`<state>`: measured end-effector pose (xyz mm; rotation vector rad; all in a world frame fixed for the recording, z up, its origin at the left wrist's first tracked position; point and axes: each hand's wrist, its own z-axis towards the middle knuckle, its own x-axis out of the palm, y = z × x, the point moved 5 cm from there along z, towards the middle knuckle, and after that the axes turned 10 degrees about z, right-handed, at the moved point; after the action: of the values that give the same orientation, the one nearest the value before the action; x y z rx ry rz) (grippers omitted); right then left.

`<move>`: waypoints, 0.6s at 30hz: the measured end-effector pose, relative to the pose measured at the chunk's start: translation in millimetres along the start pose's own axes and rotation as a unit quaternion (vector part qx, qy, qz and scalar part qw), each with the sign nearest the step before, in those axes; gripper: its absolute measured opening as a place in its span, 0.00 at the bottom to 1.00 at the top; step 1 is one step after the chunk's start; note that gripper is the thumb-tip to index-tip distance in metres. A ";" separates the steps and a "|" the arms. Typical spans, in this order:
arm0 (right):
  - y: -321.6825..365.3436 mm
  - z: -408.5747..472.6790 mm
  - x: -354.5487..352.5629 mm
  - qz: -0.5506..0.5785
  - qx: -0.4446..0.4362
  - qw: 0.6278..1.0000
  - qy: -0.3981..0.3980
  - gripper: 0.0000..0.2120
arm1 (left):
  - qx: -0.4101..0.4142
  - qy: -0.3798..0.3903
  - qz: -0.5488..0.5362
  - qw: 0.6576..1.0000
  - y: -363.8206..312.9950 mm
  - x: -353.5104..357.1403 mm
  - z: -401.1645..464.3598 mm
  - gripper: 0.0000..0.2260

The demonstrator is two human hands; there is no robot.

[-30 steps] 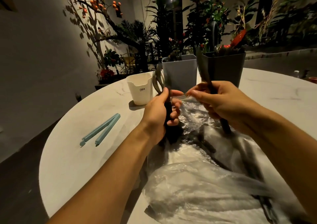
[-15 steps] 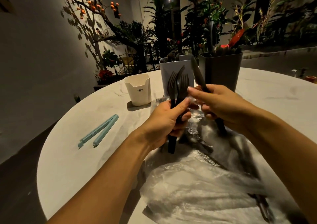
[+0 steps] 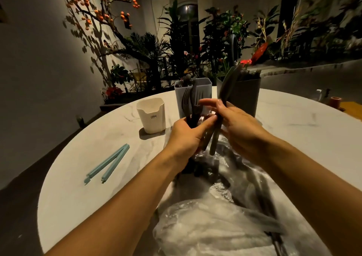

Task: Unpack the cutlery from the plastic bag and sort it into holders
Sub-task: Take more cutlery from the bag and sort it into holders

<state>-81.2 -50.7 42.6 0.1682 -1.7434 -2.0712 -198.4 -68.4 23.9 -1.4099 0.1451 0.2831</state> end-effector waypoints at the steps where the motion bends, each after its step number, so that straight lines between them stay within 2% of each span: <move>1: 5.0 1.5 -0.8 0.010 -0.007 1.000 0.011 0.18 | -0.004 0.016 -0.014 1.000 -4.3 0.2 1.0 0.12; 4: 22.9 4.4 -3.6 0.028 -0.022 0.999 0.031 0.18 | -0.019 0.077 -0.076 0.994 -17.0 6.2 5.0 0.19; 6: 30.6 6.5 -5.7 0.030 -0.026 0.998 0.041 0.18 | -0.012 0.104 -0.096 0.990 -24.2 10.5 8.2 0.20; 9: 39.4 10.2 -10.6 0.022 -0.039 0.998 0.033 0.17 | 0.001 0.095 -0.103 0.990 -33.1 15.1 15.4 0.19; 12: 46.6 17.2 -20.2 -0.062 -0.086 0.994 -0.038 0.15 | 0.020 0.055 -0.072 0.996 -40.3 23.0 19.9 0.19; 14: 55.9 22.6 -28.7 -0.144 -0.137 0.975 -0.095 0.12 | 0.034 0.041 -0.056 0.997 -46.6 30.1 22.8 0.19; 16: 68.1 26.6 -36.2 -0.194 -0.187 0.954 -0.129 0.07 | 0.039 0.034 -0.051 0.997 -51.0 34.0 27.6 0.18; 18: 80.0 30.3 -45.8 -0.217 -0.199 0.945 -0.142 0.04 | 0.043 0.034 -0.051 0.997 -54.3 34.9 34.6 0.19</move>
<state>-31.5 -14.7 117.7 0.1459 -1.4859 -2.8486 -152.1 -37.7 71.7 -1.3380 0.1388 0.1423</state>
